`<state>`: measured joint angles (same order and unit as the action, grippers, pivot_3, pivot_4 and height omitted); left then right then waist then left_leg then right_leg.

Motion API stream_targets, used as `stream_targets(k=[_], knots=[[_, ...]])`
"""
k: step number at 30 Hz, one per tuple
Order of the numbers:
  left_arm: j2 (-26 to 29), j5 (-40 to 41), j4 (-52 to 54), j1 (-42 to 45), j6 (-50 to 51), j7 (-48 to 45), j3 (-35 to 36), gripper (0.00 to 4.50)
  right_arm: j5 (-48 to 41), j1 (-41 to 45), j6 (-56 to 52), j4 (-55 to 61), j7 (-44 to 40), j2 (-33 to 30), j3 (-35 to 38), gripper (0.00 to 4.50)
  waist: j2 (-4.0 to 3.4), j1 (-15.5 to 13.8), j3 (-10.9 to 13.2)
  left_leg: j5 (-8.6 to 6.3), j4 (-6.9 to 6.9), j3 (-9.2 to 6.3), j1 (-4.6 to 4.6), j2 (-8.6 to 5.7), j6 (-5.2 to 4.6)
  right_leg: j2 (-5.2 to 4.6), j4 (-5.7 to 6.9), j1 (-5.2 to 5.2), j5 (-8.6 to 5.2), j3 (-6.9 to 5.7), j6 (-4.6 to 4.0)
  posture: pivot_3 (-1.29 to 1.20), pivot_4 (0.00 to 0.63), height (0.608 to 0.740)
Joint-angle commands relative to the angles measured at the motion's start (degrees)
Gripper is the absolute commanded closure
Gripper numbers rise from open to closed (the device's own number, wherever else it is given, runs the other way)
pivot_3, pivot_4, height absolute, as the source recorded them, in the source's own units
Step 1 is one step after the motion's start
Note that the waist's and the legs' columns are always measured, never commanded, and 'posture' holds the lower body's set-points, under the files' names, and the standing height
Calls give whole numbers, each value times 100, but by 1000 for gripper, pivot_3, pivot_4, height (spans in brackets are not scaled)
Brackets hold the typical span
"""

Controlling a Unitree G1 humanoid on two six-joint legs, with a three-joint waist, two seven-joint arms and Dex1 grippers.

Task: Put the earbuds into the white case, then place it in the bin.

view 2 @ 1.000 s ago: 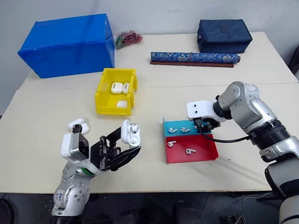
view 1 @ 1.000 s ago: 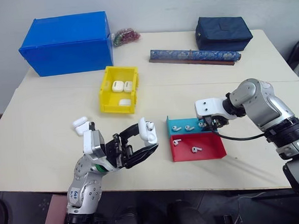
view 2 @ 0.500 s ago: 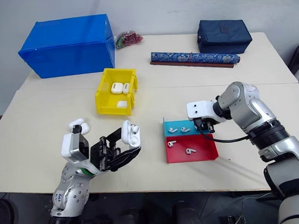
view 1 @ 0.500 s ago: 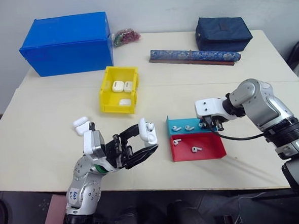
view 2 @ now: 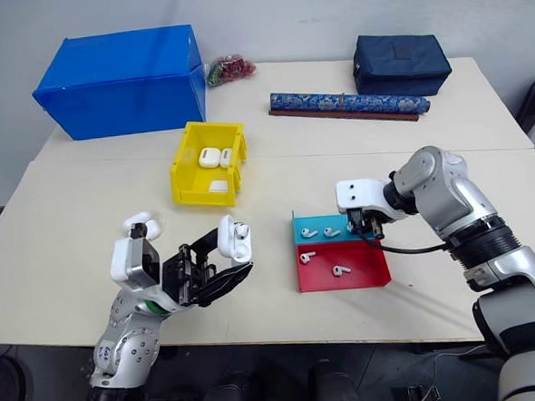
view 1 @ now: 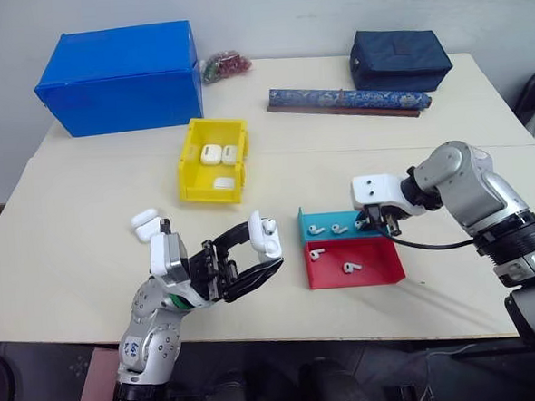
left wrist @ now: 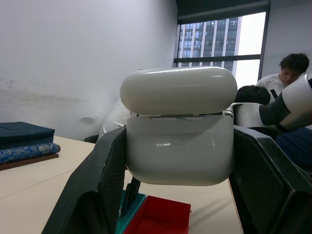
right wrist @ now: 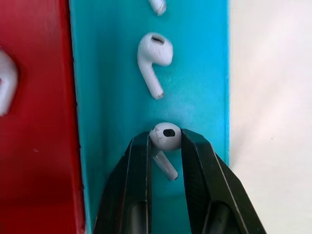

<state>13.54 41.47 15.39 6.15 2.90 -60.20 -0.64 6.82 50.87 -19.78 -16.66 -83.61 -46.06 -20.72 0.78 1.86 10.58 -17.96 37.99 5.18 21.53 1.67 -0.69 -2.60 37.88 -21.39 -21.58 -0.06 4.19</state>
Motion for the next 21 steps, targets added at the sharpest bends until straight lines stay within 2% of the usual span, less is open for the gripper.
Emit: stream_targets(k=[1, 2, 3, 6, 10, 12, 15, 21], knots=[[-50, 124, 103, 180, -1, -47, -22, 1702, -1464, -273, 265, 526, -625, -299, 996, 4061, 0, -6, 0, 0, 0, 0, 0, 0, 0, 0, 0, 0, 0, 0, 0, 0, 150, 740], [-69, 138, 58, 240, 2, -52, -16, 1702, -2198, -478, 532, 721, -780, -426, 1166, 4061, 1, -31, 1, -1, 0, -1, 0, 0, -1, 0, -1, 1, 0, -1, 0, 0, 150, 740], [-94, 154, -1, 320, 9, -56, -14, 1702, -2670, -635, 521, 858, -850, -254, 1645, 4061, 5, -45, 2, -1, -1, -5, 0, 0, -2, 0, -2, 5, 0, -7, 0, 0, 150, 740], [-172, 178, -176, 559, 29, -99, -28, 1702, -3995, -1084, -673, 1659, -121, 148, 2685, 4061, 7, -30, 3, -4, 1, -19, 1, -1, -4, -1, -13, 19, 0, -19, 0, 0, 150, 740], [-304, 167, -390, 815, 33, -196, -93, 1702, -5655, -1614, -2427, 2862, 1176, 505, 3239, 4061, 7, -7, 3, -3, 4, -22, 0, 3, -3, 0, -2, 18, 0, -24, 0, 0, 150, 740], [-355, 119, -538, 978, 4, -275, -122, 1702, -6454, -1845, -3044, 3381, 1885, 795, 3348, 4061, 7, -8, 3, -2, 3, -23, 0, 4, 1, 0, 2, 14, 0, -26, 0, 0, 150, 740], [-451, 104, -703, 1195, 10, -314, -125, 1702, -7222, -2074, -3401, 3931, 2738, 1197, 3361, 4061, 7, -22, 3, 0, 2, -26, 1, 3, 2, 0, 3, 13, 0, -29, 0, 0, 150, 740], [-484, 72, -758, 1279, 26, -400, -129, 1702, -7869, -2278, -3478, 4443, 3671, 1577, 3223, 4061, 7, -23, 3, -3, 0, -26, 8, 0, -3, -1, -5, 13, 0, -28, 0, 0, 150, 740]])
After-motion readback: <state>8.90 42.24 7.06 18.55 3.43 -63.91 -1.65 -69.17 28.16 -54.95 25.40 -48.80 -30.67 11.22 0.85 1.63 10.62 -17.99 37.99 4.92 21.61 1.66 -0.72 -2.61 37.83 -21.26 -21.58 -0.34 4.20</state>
